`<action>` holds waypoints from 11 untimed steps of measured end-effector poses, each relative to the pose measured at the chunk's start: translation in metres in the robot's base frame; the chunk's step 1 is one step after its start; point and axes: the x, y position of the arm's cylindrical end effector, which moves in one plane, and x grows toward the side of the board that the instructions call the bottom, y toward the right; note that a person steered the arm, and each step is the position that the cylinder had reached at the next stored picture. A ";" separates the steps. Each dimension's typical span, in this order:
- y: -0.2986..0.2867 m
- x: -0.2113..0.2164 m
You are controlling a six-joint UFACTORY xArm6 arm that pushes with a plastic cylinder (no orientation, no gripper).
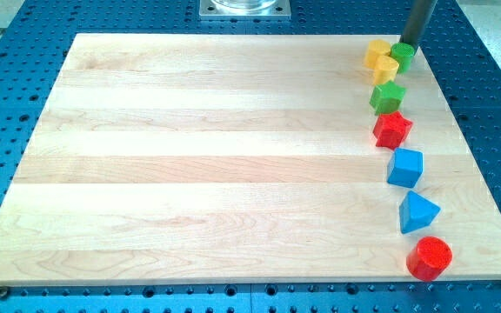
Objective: Separate the yellow blocks from the line of blocks
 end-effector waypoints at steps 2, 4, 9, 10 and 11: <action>-0.007 0.058; -0.127 0.060; -0.036 -0.004; -0.102 0.028; -0.149 0.053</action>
